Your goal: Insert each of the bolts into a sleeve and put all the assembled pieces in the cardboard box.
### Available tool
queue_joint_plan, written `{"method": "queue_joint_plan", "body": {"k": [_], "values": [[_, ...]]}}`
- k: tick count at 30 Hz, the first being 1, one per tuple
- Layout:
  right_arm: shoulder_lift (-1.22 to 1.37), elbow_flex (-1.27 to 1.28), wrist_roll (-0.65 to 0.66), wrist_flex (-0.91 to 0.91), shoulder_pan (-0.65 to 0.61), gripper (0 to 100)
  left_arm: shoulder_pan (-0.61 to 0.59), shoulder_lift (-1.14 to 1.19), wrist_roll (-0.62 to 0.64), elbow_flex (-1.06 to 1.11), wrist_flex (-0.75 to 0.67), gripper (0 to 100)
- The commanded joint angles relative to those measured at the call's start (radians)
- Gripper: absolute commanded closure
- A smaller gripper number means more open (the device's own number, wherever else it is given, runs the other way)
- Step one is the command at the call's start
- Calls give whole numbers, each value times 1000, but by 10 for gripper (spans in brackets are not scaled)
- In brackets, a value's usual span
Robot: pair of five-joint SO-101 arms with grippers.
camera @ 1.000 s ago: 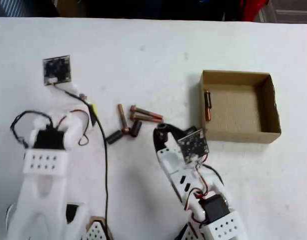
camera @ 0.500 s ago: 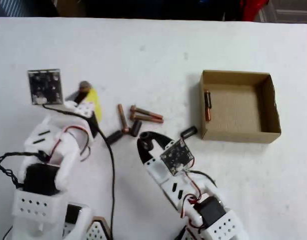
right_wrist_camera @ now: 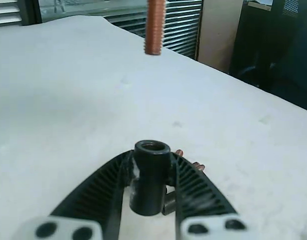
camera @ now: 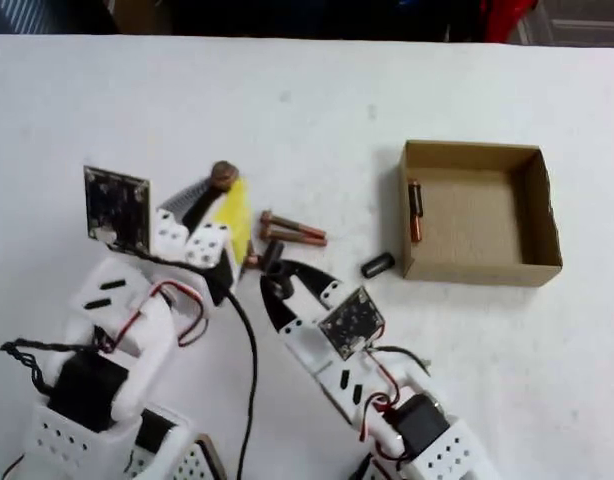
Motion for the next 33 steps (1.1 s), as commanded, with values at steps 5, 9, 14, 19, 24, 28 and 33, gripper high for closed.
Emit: {"method": "queue_joint_plan", "body": {"k": [5,9,14,19,24,28,33], "values": [[-15,9,17,-84,-10,981,79,-35,0,77,-123,977],[-15,9,17,-128,-8,981,87,-35,5,81,-146,977],[-8,9,17,-150,-7,981,87,-35,6,78,-141,977],[-10,9,17,-148,-5,981,87,-36,8,80,-140,977],[-12,9,15,-148,-4,981,87,-105,8,83,-127,977],[-13,9,15,-148,-4,981,87,-157,9,120,-106,977],[-10,9,15,-148,-4,981,116,-182,9,160,-104,977]]}}
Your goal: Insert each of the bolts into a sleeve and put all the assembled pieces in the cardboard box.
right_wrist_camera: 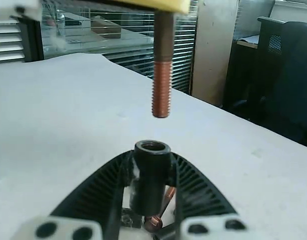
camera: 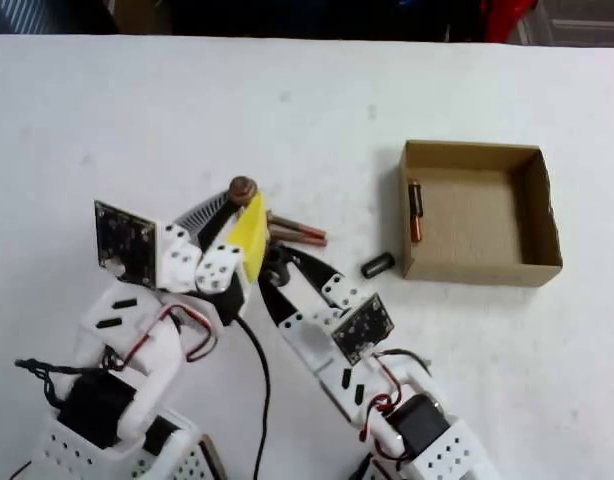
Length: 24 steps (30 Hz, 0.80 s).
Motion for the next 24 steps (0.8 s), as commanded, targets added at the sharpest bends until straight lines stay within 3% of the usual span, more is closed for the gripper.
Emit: {"method": "queue_joint_plan", "body": {"k": [1,24], "values": [[-10,9,15,-28,-4,981,58,-42,9,-2,6,977],[-13,9,15,-33,25,981,82,-50,8,8,61,977]]}}
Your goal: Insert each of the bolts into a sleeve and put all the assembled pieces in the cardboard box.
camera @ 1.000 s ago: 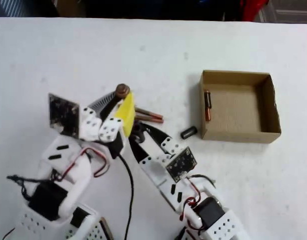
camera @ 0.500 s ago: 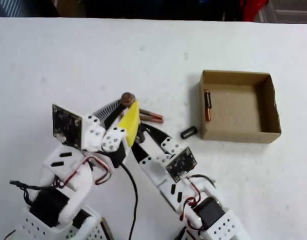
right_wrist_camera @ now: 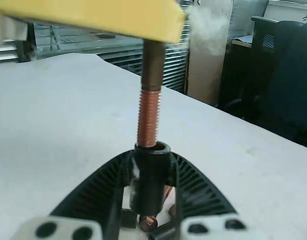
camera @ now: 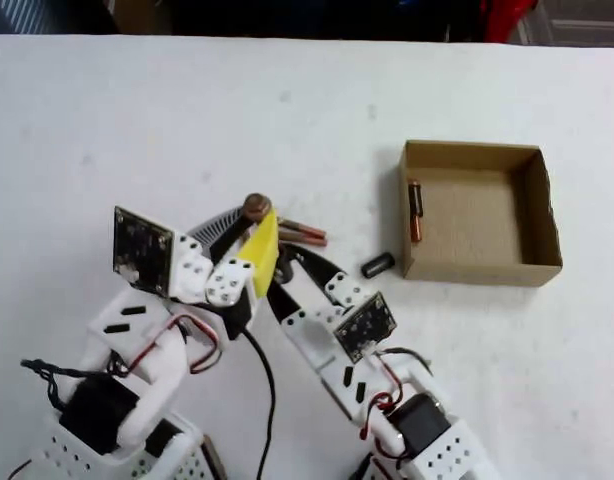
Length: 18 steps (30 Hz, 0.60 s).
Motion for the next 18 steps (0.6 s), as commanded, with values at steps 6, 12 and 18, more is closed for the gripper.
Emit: {"method": "queue_joint_plan", "body": {"k": [6,12,18], "values": [[-13,9,15,-27,4,981,18,-27,5,72,-6,977],[-13,9,15,-25,4,981,18,-27,5,83,-8,977],[-13,9,15,-25,5,981,16,-27,2,84,-3,977]]}}
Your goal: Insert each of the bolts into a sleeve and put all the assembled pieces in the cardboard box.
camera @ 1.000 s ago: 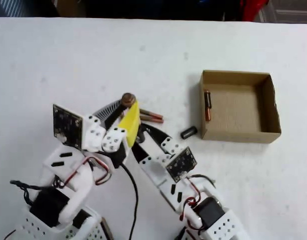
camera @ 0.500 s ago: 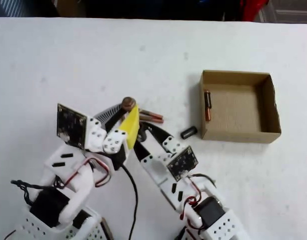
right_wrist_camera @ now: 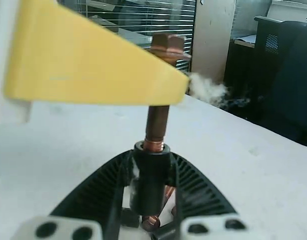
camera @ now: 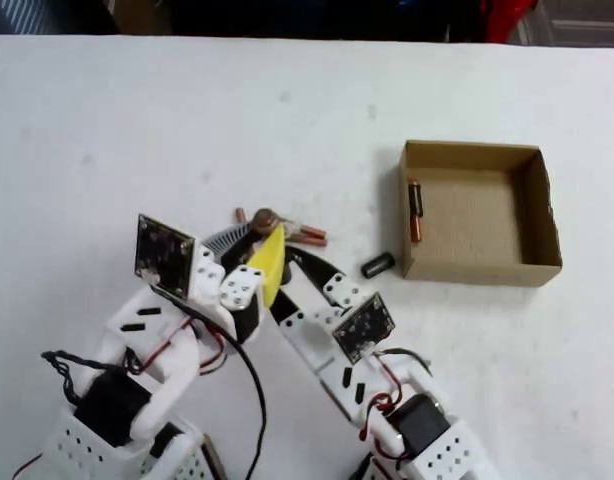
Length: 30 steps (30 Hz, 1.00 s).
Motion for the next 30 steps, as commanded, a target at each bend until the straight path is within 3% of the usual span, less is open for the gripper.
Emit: {"method": "queue_joint_plan", "body": {"k": [1,19,30], "values": [[-13,9,14,-25,10,981,1,-15,-6,-12,-2,977],[-8,9,14,-24,13,981,-5,-16,-8,100,-8,974],[-13,9,15,-1,15,981,-47,-16,0,101,-8,655]]}}
